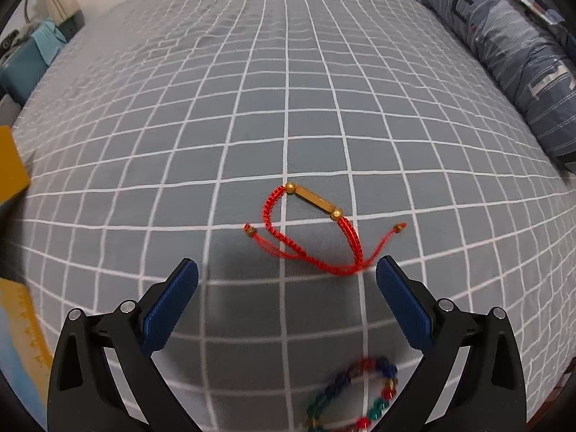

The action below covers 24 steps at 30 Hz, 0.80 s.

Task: Organize jewelry
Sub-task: 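Grasp the red cord bracelet with the left tool while the right tool grasps the brown wooden bracelet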

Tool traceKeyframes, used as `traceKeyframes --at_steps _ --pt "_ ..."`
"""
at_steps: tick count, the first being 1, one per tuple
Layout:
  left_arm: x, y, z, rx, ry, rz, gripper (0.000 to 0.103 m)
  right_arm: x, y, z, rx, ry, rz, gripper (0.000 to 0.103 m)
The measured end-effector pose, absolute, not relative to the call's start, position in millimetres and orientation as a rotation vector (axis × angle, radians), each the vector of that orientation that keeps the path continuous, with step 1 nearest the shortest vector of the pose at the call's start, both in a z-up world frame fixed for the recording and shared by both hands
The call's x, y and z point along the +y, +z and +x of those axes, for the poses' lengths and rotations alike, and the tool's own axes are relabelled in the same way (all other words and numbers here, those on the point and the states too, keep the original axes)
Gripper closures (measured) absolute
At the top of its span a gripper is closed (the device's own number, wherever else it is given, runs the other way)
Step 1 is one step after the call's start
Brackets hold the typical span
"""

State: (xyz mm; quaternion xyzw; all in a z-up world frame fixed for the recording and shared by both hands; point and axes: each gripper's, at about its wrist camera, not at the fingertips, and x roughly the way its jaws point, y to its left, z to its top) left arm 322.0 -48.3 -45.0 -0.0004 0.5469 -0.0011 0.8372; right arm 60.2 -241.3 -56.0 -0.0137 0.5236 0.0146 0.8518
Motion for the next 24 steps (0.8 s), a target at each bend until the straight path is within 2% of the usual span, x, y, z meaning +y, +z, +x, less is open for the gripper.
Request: traceKeyframes --at_steps 7,10,13,15,18,24 --pt "-53 -62 335 1.173 0.003 -0.015 0.009 -245 -63 60 1.120 0.045 -0.013 0.019" --pt "-53 -64 339 1.177 0.016 -0.008 0.017 -246 -62 60 1.117 0.047 -0.013 0.027" --pt "-54 -63 341 1.187 0.011 -0.021 0.036 -247 -61 59 1.112 0.050 -0.014 0.036" --pt "-52 -63 343 1.195 0.007 -0.034 0.054 -245 -62 58 1.108 0.050 -0.028 0.042" --pt "-48 -63 344 1.206 0.005 -0.034 0.072 -245 -63 57 1.103 0.051 -0.033 0.051" --pt "-43 -63 352 1.205 0.005 -0.032 0.089 -241 -61 56 1.092 0.045 -0.067 0.075"
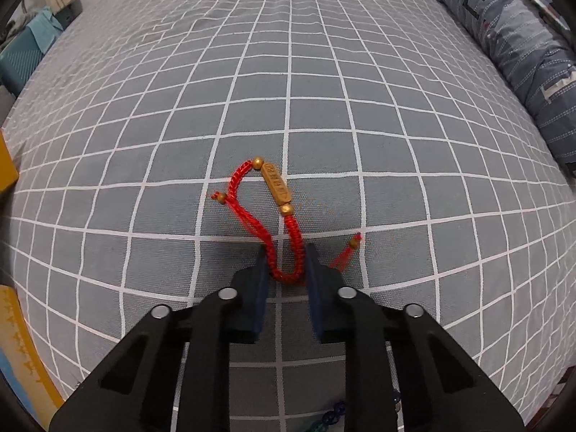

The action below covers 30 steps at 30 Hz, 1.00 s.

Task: Organize jewelry
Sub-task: 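Grasp the red cord bracelet with the left tool while the right tool grasps the brown wooden bracelet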

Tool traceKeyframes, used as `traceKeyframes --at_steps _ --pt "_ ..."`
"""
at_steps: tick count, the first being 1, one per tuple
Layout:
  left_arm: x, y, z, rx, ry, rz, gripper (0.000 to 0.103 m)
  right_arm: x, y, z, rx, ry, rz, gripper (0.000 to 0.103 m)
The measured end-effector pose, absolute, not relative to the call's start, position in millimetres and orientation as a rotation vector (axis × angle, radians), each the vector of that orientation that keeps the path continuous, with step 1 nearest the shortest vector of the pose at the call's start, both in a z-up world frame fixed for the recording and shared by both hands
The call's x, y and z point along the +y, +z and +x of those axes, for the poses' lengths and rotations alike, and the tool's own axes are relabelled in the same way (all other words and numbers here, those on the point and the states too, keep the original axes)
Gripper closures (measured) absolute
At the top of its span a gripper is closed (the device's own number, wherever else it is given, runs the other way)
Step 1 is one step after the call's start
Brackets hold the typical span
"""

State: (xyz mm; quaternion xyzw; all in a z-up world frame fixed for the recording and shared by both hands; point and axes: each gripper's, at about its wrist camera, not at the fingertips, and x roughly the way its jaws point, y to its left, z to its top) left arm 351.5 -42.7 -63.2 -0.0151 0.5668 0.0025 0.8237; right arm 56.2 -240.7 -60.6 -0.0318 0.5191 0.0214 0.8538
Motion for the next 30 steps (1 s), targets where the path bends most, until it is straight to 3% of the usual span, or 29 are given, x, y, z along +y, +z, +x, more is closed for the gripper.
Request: traceKeyframes --at_steps 3,4,30 --pt "-39 -62 354 1.199 0.011 -0.045 0.097 -240 -60 56 1.080 0.031 -0.083 0.093" --pt "-38 -62 355 1.197 0.010 -0.045 0.097 -241 -59 57 1.079 0.029 -0.083 0.094" --pt "-36 -8 310 1.110 -0.027 -0.041 0.097 -235 -29 42 1.023 0.003 -0.074 0.095"
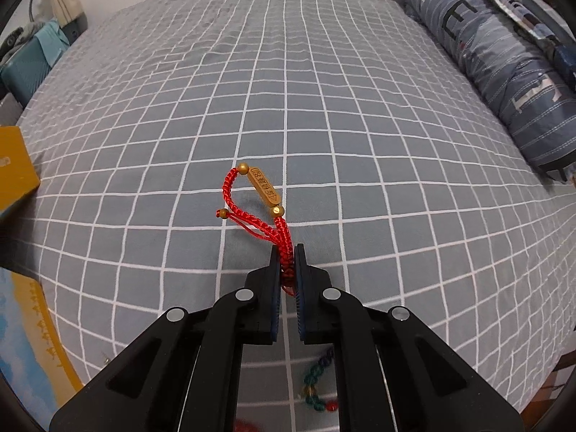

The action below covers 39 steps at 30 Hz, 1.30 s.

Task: Organize jewelry
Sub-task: 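Grasp the red cord bracelet with the left tool while the right tool grasps the brown wooden bracelet, then carry the red cord and brown wooden bracelets with both tools over the box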

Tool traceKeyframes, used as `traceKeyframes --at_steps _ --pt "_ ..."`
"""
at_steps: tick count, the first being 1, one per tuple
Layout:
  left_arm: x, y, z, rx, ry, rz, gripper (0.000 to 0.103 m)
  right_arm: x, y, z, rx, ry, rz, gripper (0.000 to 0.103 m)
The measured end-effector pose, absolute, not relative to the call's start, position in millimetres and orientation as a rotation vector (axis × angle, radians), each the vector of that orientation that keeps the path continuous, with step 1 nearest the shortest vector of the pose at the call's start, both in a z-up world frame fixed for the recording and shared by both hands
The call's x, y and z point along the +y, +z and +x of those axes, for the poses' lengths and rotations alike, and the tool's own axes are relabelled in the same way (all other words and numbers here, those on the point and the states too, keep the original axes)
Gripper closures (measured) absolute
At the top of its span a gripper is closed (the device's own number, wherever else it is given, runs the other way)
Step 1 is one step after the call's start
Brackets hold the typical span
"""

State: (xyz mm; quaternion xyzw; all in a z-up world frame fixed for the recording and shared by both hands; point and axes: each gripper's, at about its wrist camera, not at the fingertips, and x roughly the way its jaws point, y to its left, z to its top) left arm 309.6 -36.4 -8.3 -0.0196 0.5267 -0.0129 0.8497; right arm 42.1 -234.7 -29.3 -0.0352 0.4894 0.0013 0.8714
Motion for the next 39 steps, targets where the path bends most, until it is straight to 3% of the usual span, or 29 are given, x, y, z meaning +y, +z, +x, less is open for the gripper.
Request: traceKeyframes --at_steps 39 --pt "22 60 177 0.996 0.003 -0.020 0.097 -237 9 48 0.908 -0.053 -0.043 0.095"
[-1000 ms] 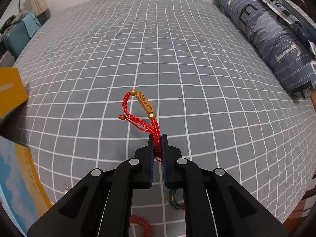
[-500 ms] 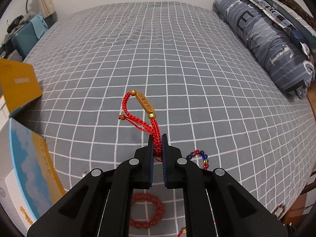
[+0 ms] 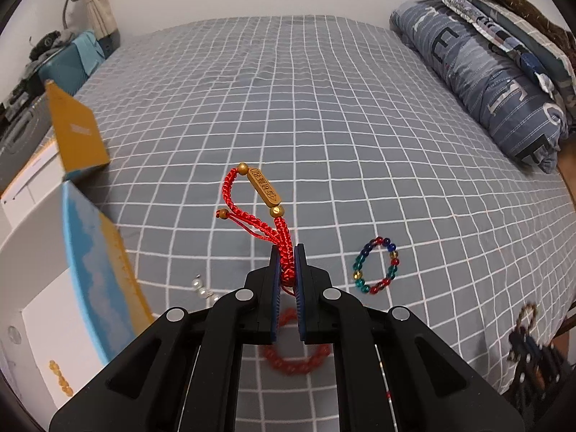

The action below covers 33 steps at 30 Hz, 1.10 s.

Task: Organize jewelry
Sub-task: 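Carry the red cord and brown wooden bracelets with both tools over the box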

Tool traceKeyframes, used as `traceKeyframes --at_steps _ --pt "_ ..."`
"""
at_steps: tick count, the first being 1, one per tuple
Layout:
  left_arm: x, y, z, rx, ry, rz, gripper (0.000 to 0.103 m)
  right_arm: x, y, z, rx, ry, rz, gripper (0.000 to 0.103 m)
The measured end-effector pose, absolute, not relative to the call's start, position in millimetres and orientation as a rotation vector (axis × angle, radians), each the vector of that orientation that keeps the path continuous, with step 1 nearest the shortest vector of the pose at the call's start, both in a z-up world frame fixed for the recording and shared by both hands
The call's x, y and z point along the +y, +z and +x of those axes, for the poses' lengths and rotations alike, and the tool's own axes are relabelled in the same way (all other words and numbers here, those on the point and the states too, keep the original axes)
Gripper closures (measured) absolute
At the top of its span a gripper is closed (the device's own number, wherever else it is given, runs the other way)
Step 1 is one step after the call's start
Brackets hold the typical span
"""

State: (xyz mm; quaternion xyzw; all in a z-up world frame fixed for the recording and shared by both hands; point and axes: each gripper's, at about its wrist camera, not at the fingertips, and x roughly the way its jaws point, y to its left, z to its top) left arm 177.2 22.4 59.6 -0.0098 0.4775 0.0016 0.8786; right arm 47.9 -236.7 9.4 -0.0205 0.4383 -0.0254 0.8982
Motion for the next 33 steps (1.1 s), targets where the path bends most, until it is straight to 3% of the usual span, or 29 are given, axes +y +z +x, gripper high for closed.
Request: traceKeyframes --at_steps 18,33 --pt "109 90 104 0.900 0.104 -0.062 0.096 -169 45 97 0.839 0.037 -0.029 0.095" --pt "235 92 36 0.866 0.328 -0.212 0.096 -9 88 110 0.767 0.277 -0.112 0.095"
